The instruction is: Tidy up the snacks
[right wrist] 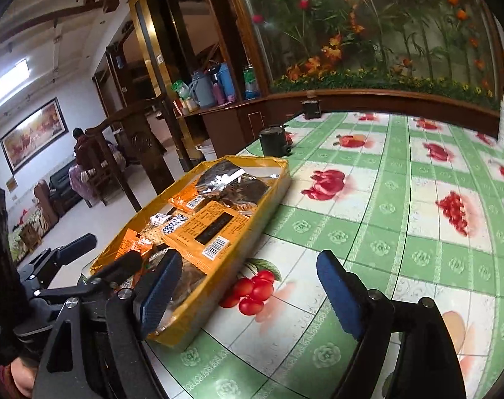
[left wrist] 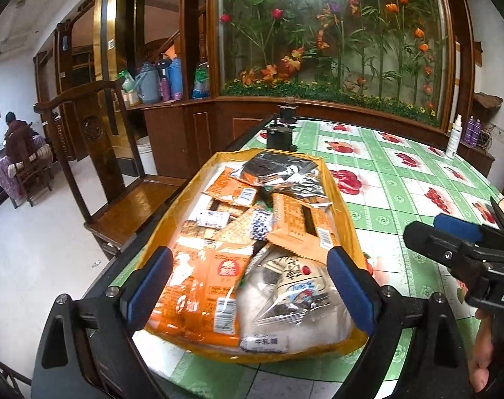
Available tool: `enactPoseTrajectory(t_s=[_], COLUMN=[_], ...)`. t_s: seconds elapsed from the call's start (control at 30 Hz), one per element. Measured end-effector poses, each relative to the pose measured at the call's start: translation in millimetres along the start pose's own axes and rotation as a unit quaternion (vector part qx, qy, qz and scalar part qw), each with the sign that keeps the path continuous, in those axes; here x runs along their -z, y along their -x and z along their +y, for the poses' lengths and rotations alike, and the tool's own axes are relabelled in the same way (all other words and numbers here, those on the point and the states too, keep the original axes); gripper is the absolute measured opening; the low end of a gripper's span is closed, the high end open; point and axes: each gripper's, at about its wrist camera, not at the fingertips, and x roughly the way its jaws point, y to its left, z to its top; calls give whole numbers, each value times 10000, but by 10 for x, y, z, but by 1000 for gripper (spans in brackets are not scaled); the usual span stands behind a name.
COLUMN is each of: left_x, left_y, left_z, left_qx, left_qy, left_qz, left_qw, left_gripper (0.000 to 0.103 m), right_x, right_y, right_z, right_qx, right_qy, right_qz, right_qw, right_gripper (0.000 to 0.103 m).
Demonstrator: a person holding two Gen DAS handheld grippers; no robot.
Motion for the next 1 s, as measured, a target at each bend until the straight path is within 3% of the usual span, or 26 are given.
enactPoseTrajectory(t_s=[0.2,0.4,0.63,0.8,1.0], left_x=[1,18,-37,-75,-155], left_y=[86,46,42,90,33], left_z=[74,106,214,268,228], left_qx=[-119,-416,-427,-432,-932], left_qy=[2,-37,66,-9,-236], left_qz=[-231,-164,-5,-159,-58], left_qw=[9997,9990,9991,9989,9953], left_gripper=[103,103,103,103,103], right_x=[58,87,109,118,130], right_y=[11,6,14,23,52], right_z=[11,27,156,184,237], right_qx=[33,33,164,136,83], right_qy=[195,225,604,665,793], right_qz=[-48,-5,-61,-64,-90], right_qw=[9998,9997,9980,9977,9968], right_gripper=[87,88,91,91,91])
